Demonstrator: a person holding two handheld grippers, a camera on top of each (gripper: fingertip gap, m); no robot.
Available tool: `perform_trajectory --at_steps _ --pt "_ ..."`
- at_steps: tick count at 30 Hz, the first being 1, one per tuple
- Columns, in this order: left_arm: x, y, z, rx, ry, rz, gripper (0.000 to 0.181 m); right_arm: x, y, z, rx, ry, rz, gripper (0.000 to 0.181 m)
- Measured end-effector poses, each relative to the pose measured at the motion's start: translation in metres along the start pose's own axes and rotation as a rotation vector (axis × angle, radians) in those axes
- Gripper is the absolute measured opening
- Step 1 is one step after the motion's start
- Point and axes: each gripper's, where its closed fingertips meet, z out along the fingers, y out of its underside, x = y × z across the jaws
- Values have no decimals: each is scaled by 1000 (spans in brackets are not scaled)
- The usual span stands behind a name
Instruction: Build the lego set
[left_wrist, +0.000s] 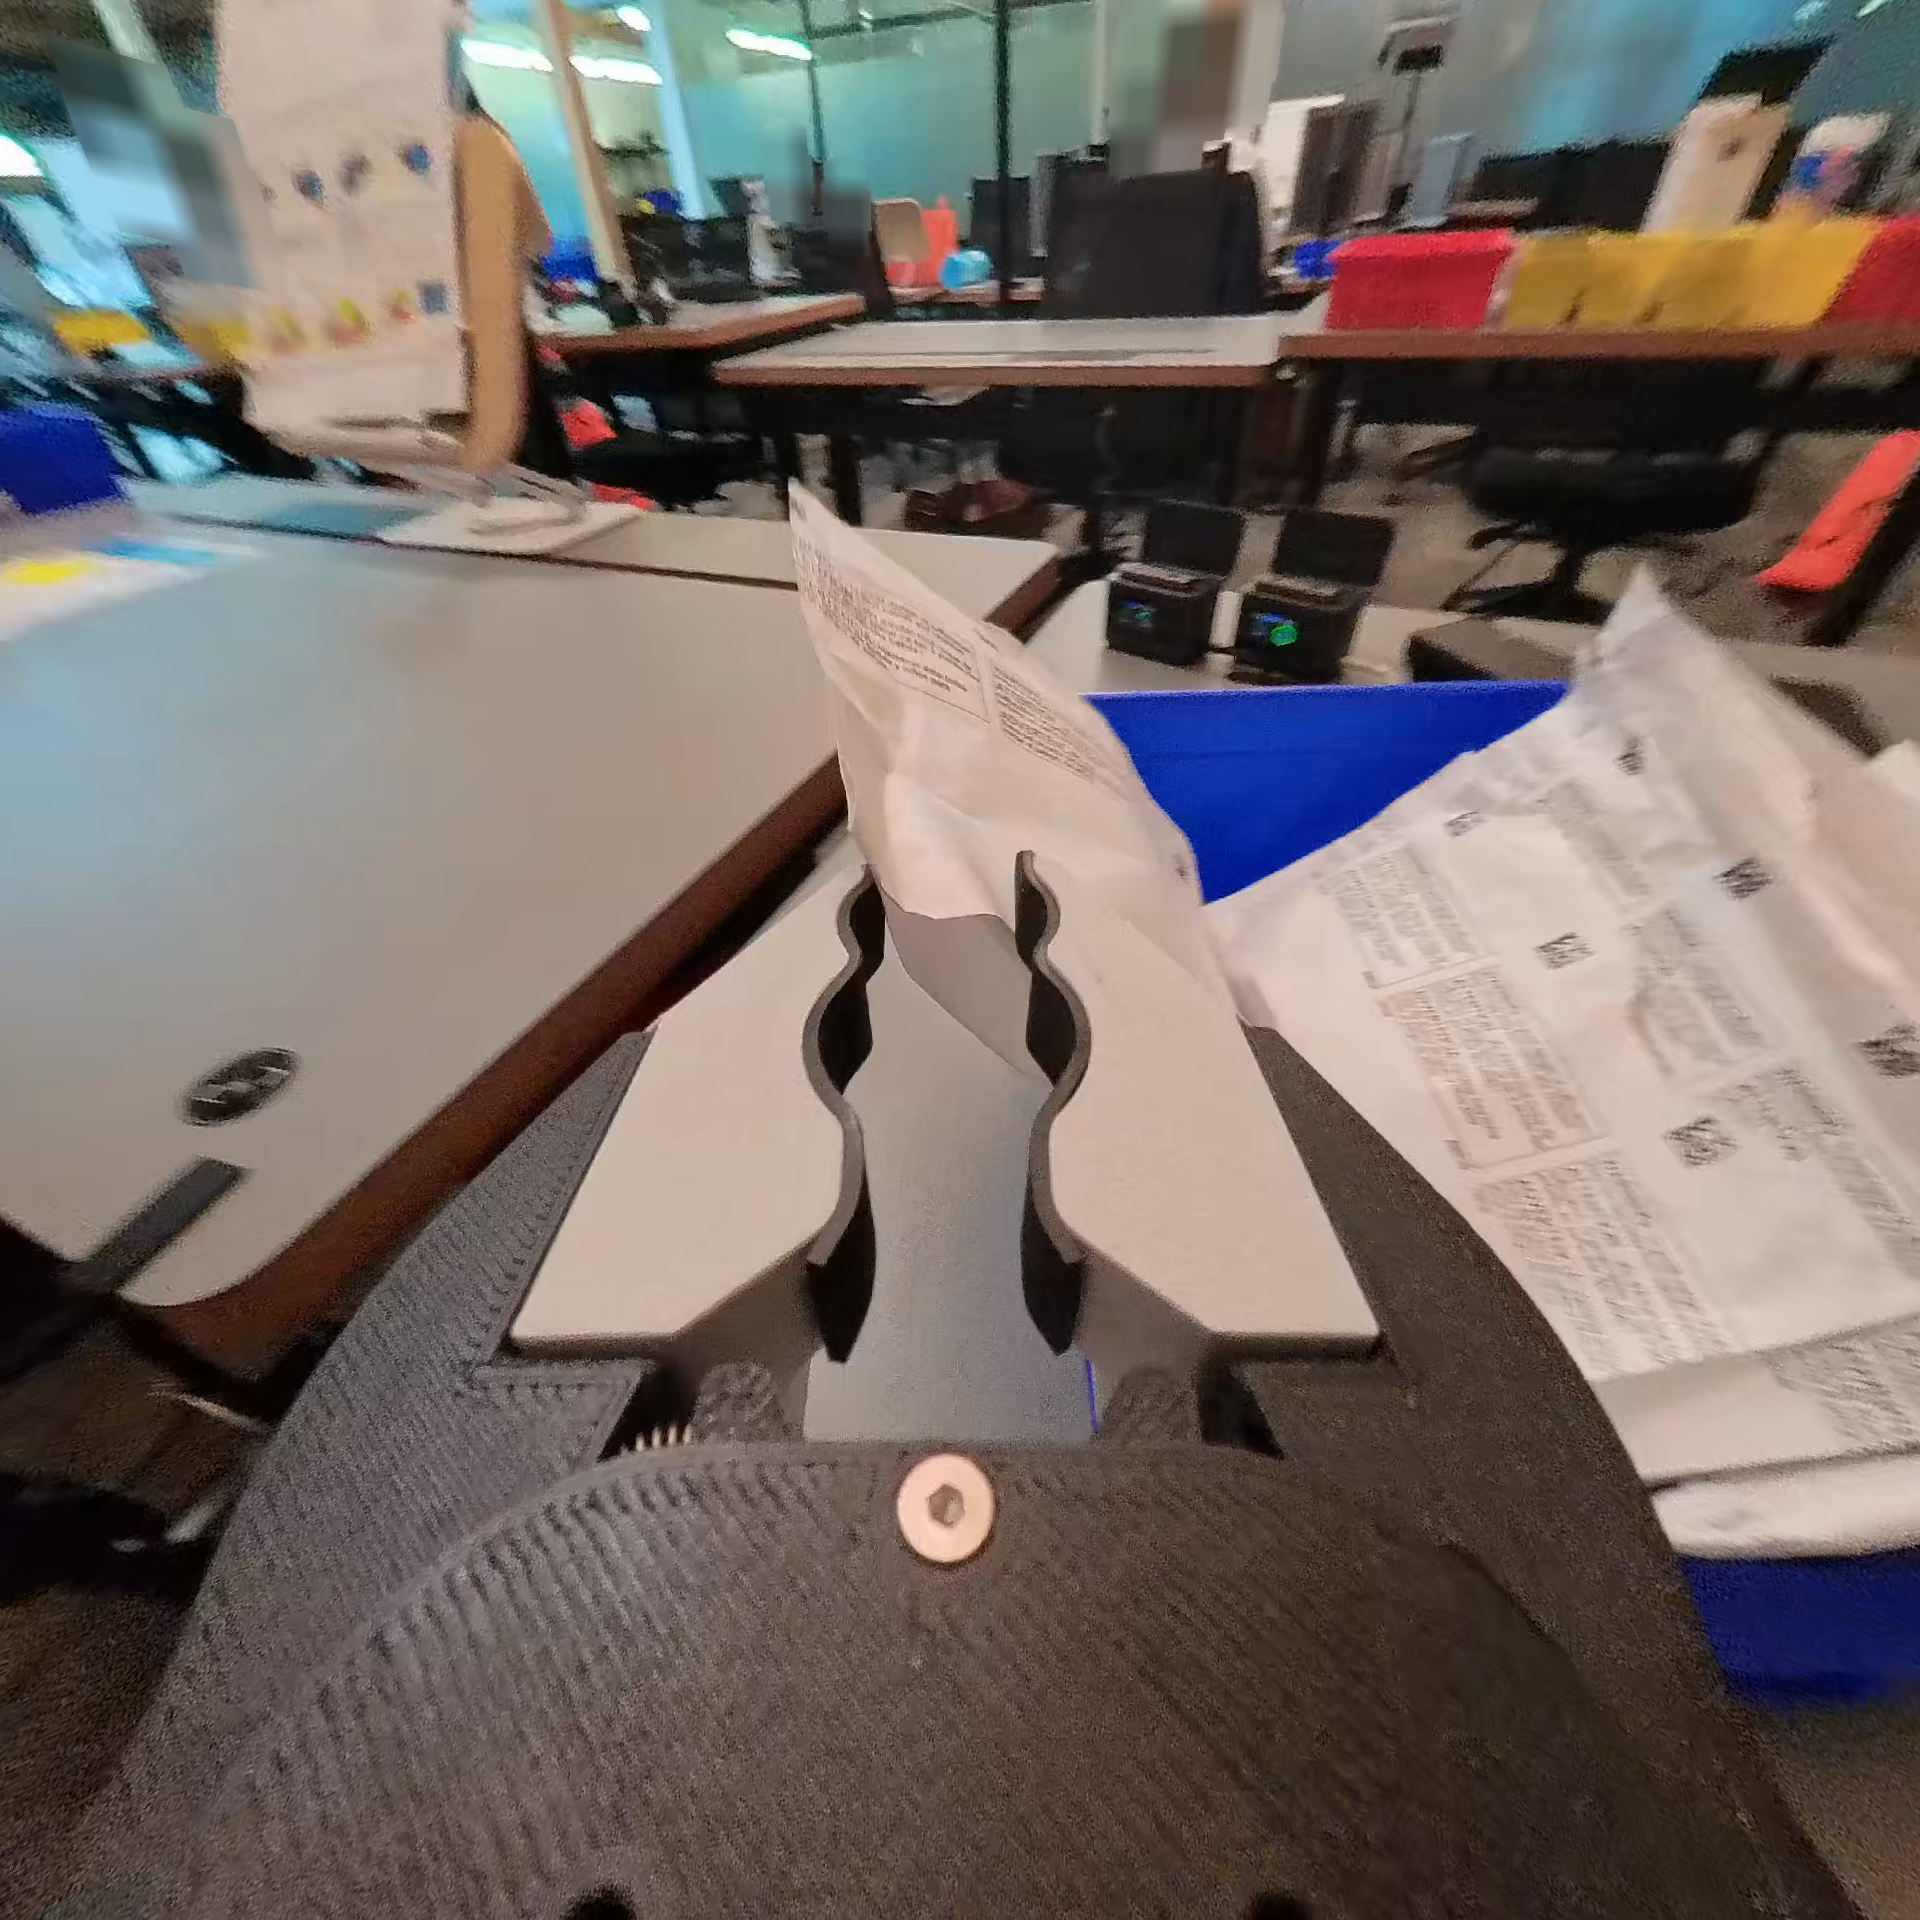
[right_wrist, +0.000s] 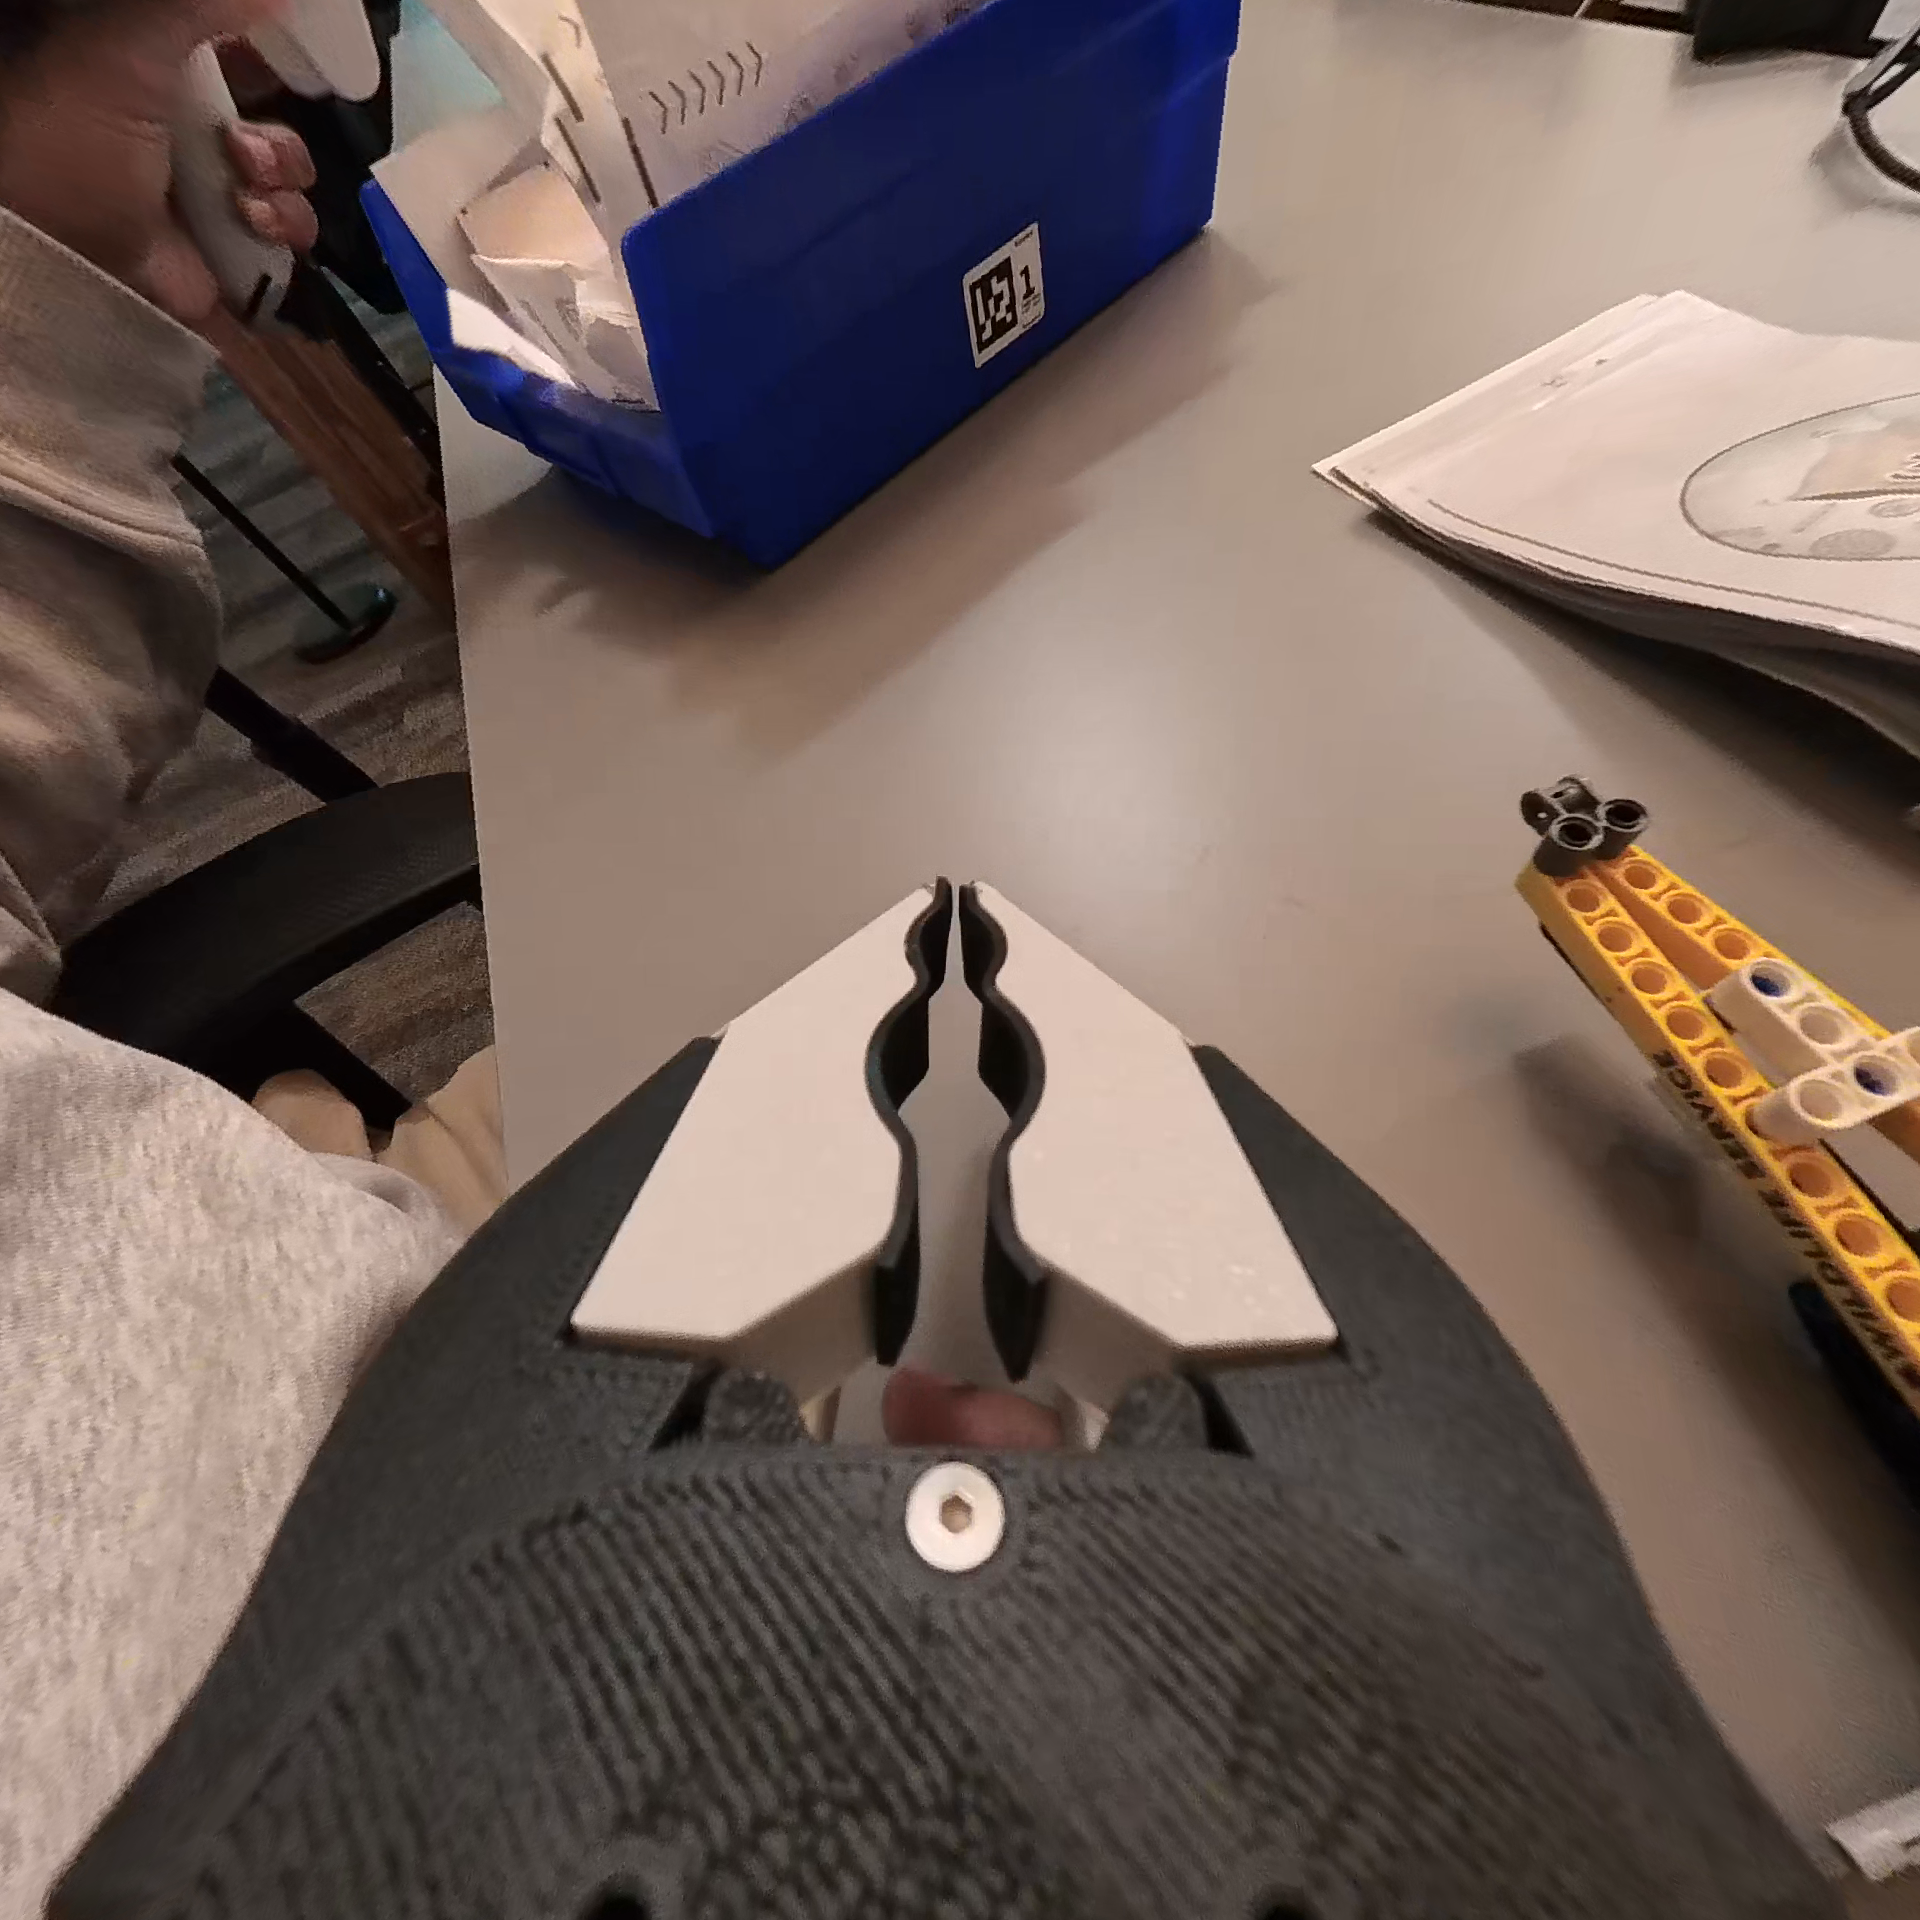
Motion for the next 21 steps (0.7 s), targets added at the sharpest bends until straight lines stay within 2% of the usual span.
perform_trajectory --at_steps 4,9,11,15,17,21 --pt "6 3 -7 7 89 -144 23 2 1 1 -10 -1 20 1" --pt "29 -8 -21 142 185 -172 11 3 2 2 -16 0 26 2" --pt "34 -8 -32 208 165 -125 9 3 2 1 -13 5 25 2" --pt "50 -22 -56 423 106 87 0 5 2 2 -21 11 32 2" --pt "56 -29 -54 437 132 124 0 5 2 3 -21 12 30 1" --pt "52 -48 -34 428 202 51 0 6 3 3 -22 18 30 1"
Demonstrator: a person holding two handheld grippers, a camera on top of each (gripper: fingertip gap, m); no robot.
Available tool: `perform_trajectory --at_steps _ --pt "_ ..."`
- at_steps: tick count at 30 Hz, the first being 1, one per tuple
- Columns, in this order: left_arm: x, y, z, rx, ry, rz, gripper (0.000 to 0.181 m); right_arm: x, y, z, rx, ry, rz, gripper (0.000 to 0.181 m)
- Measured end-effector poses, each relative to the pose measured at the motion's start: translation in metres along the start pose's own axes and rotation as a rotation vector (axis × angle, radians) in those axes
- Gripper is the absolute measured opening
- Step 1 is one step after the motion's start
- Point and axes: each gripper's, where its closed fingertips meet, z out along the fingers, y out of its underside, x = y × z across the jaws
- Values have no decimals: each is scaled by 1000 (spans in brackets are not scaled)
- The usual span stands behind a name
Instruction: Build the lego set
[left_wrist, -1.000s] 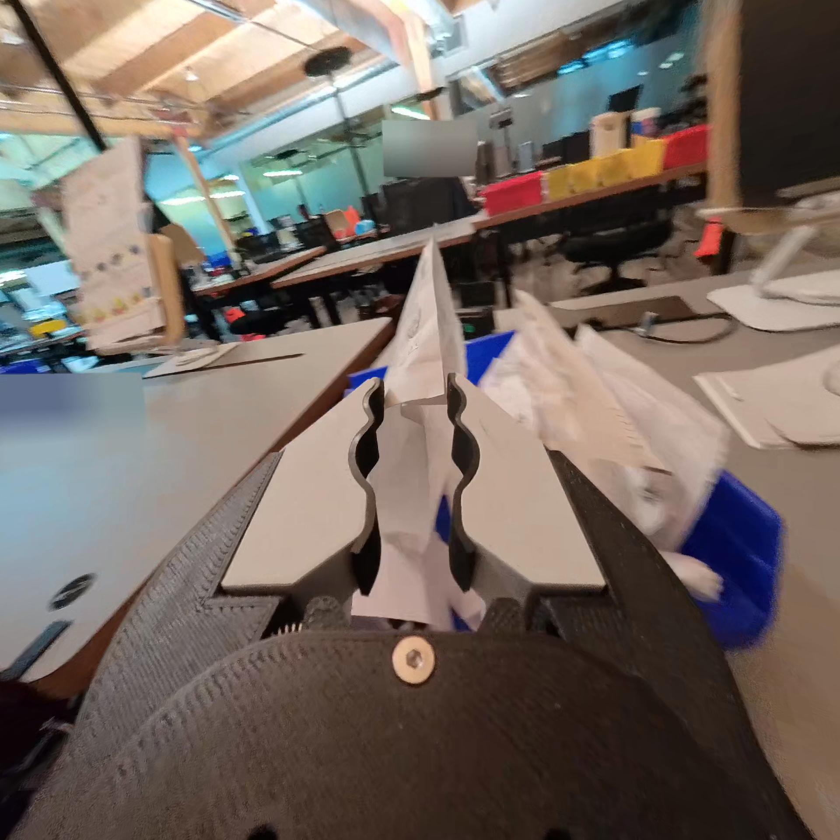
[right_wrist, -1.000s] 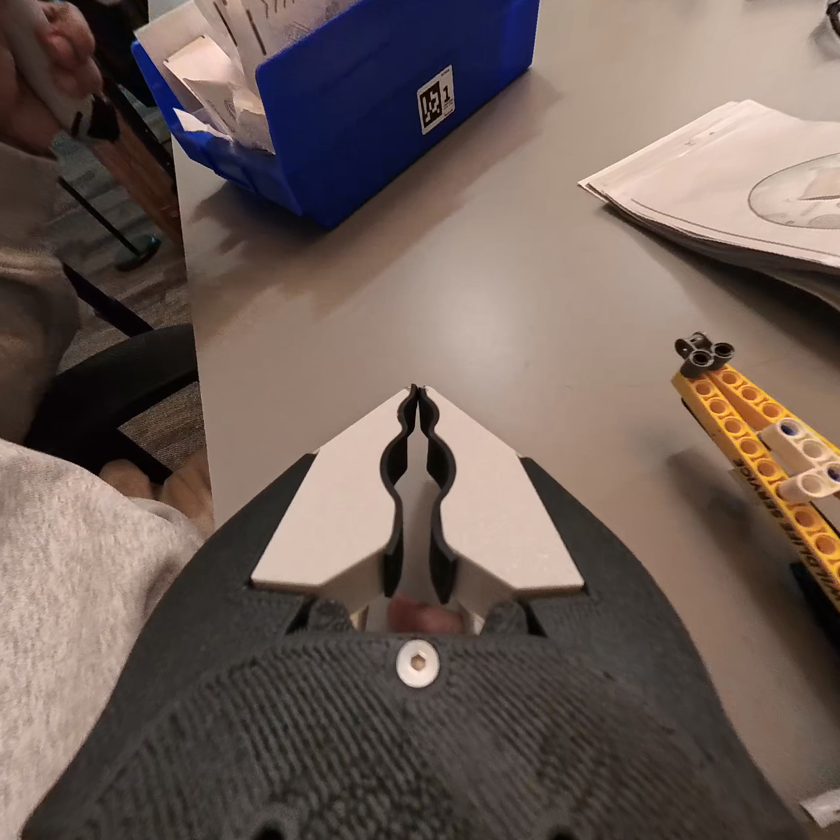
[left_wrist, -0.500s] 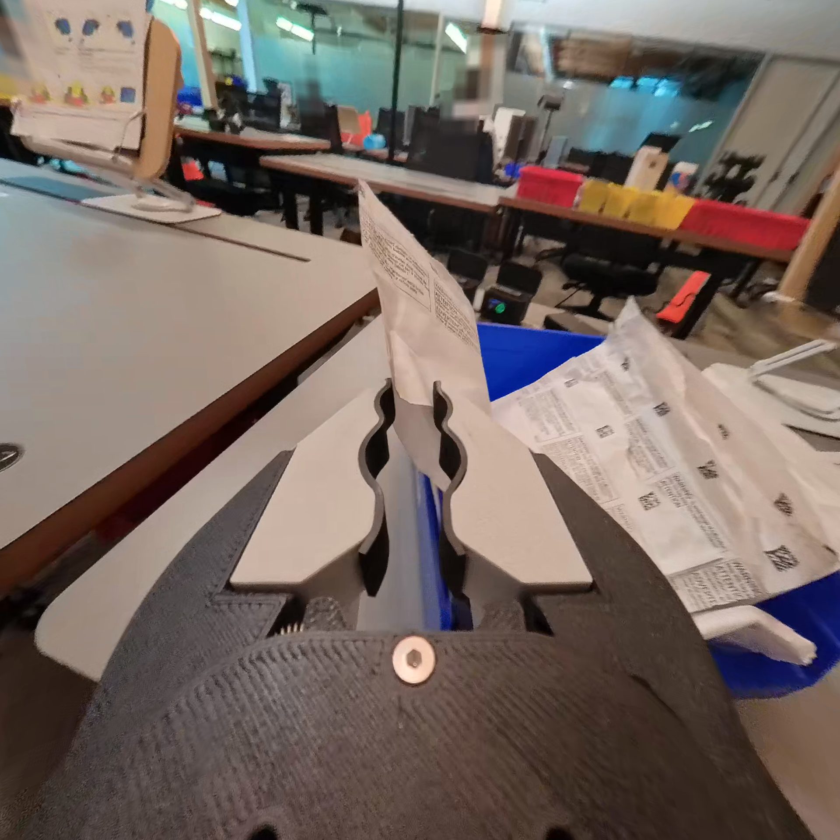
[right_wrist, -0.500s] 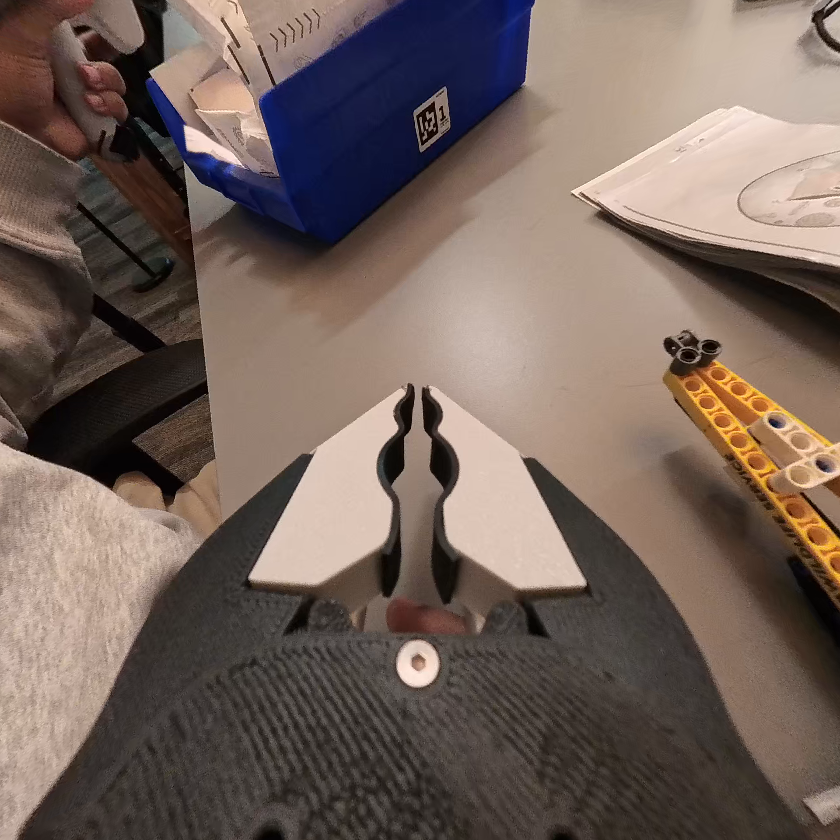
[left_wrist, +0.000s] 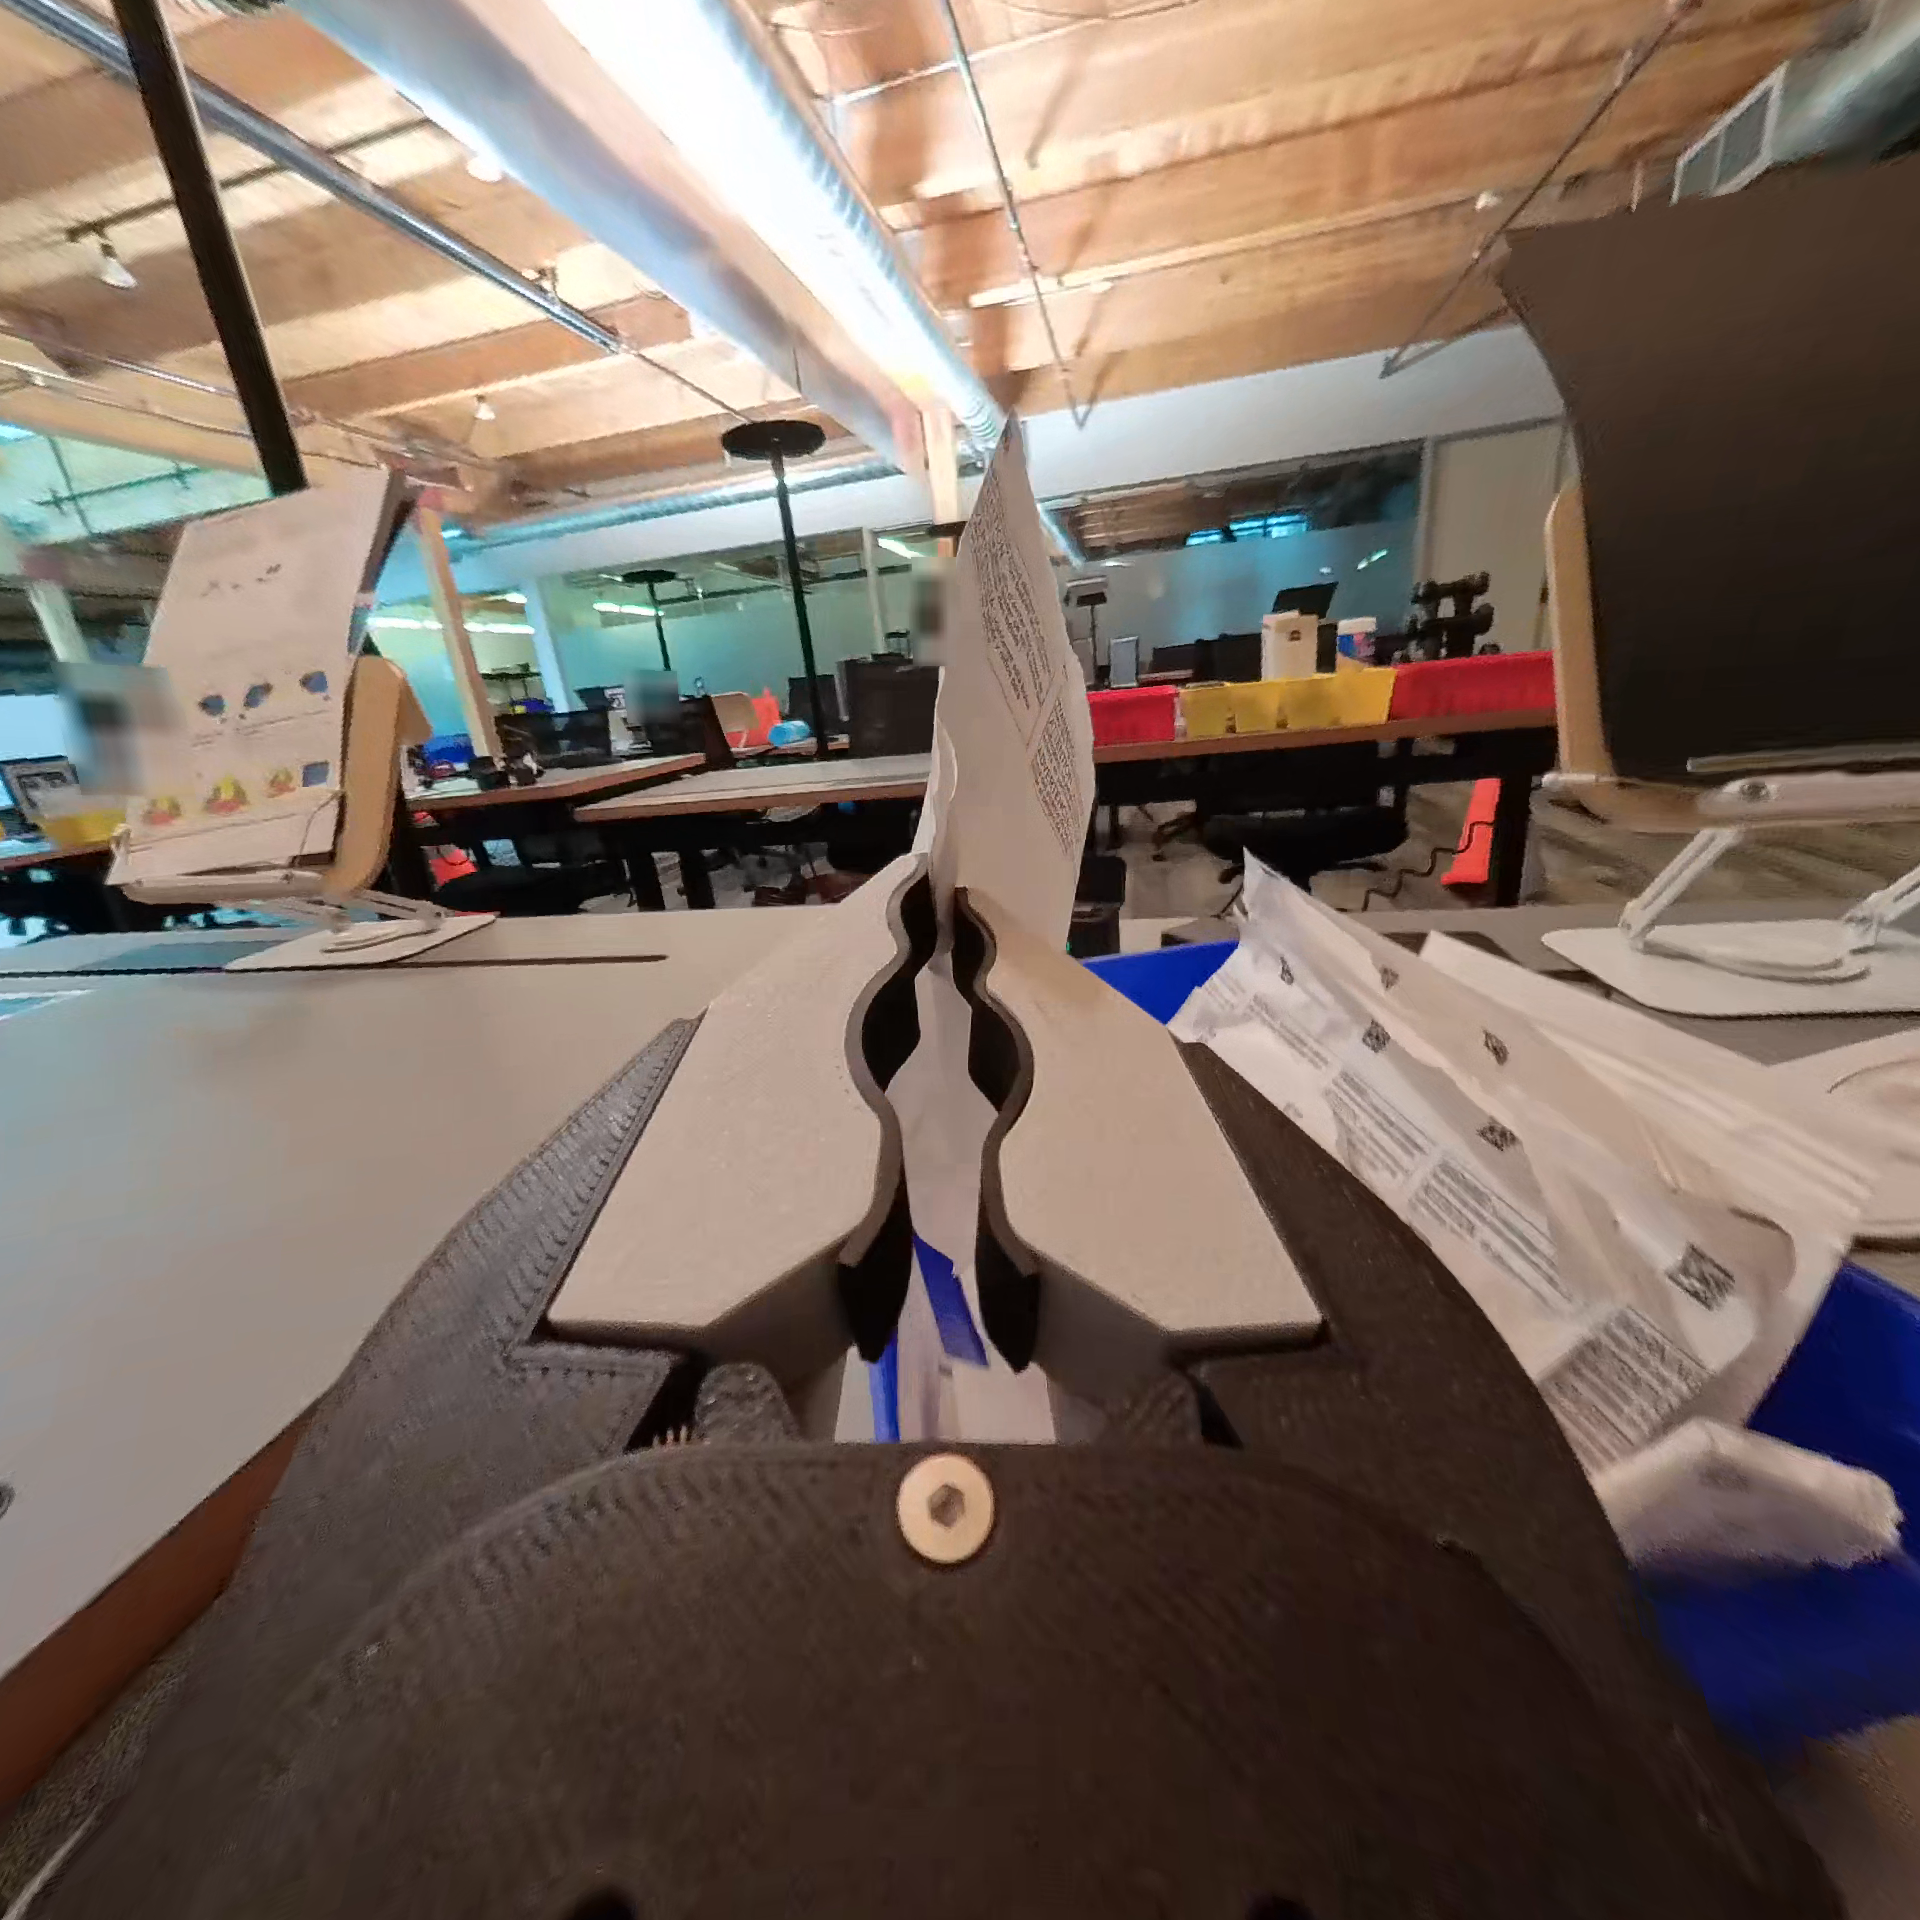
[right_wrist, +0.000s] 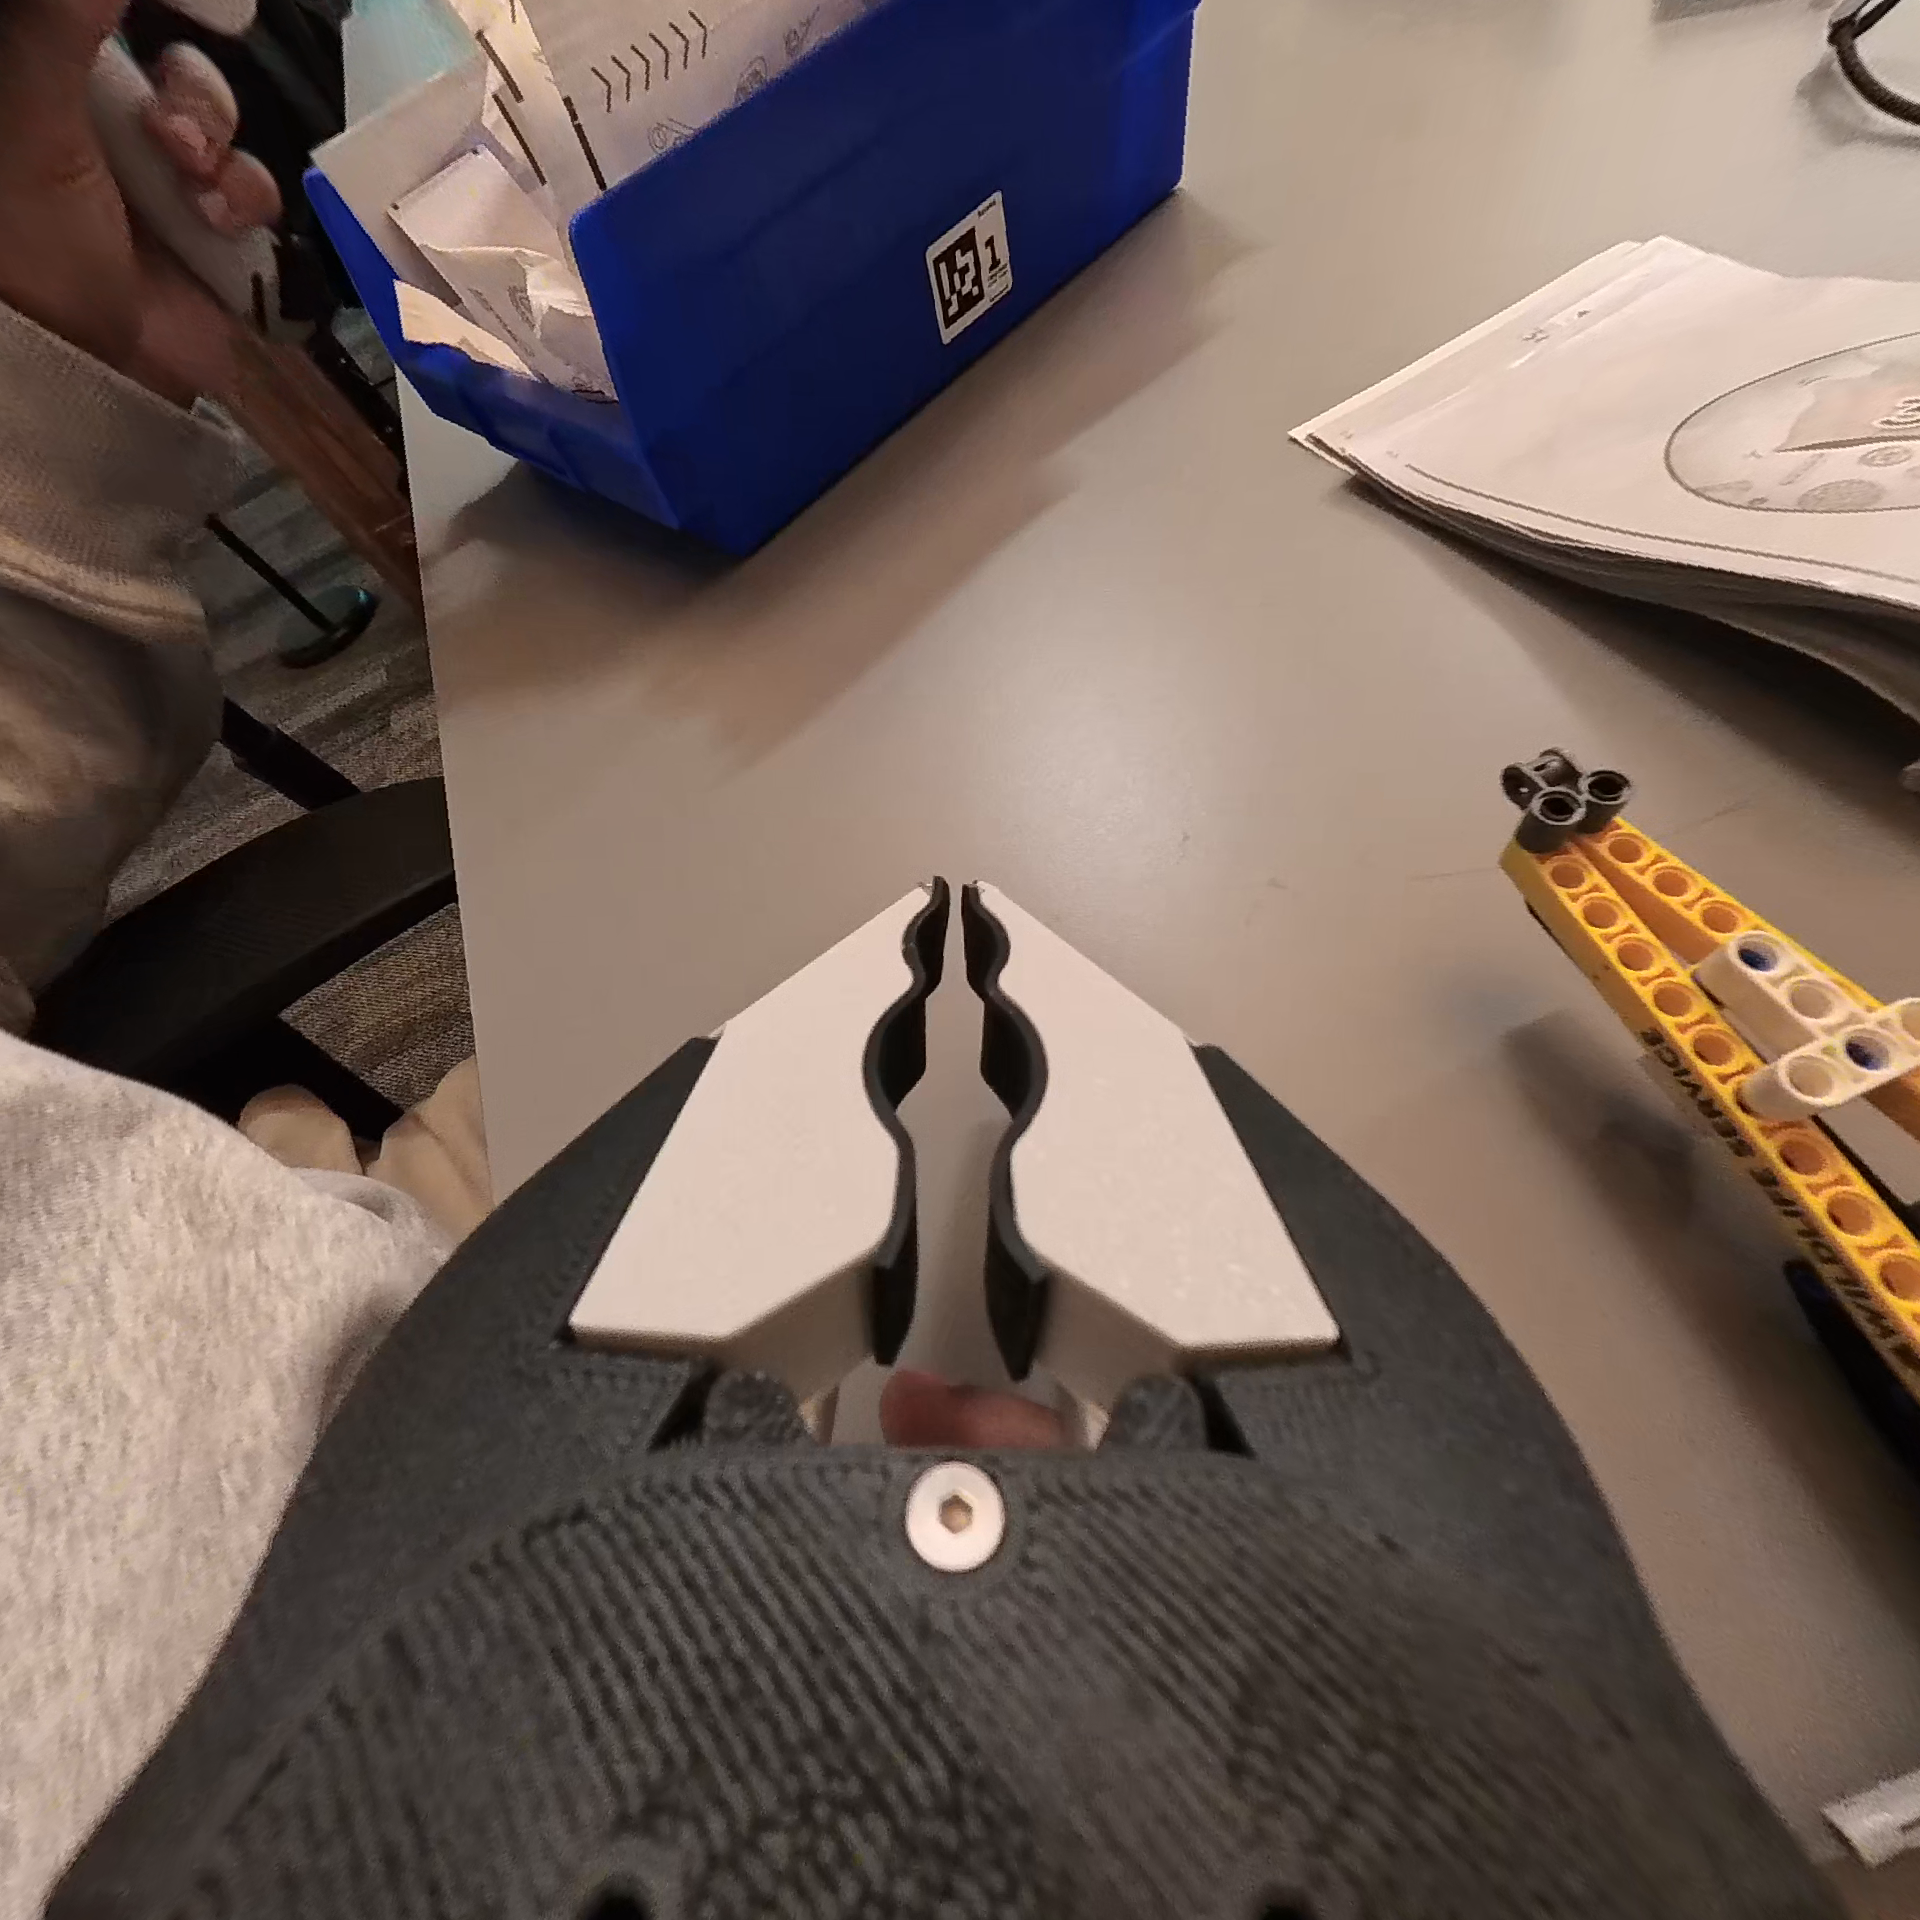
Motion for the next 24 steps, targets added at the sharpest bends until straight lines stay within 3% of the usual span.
perform_trajectory --at_steps 4,7,10,15,18,20,24 --pt "3 3 20 -54 54 34 0 1 -1 -1 6 6 5 1" --pt "-4 34 20 -251 -8 25 0 1 -3 -2 23 6 4 1" --pt "-10 38 0 -295 -70 58 2 1 -5 -5 43 -1 8 1" --pt "4 58 -49 -444 -23 34 11 0 -8 -7 63 -38 43 1" --pt "20 86 -79 -640 29 -79 46 -1 -14 -12 114 -57 53 0" --pt "29 85 -88 -670 53 -119 62 0 -18 -16 148 -68 66 0" --pt "42 59 -72 -628 86 17 67 3 -24 -23 199 -88 111 0"
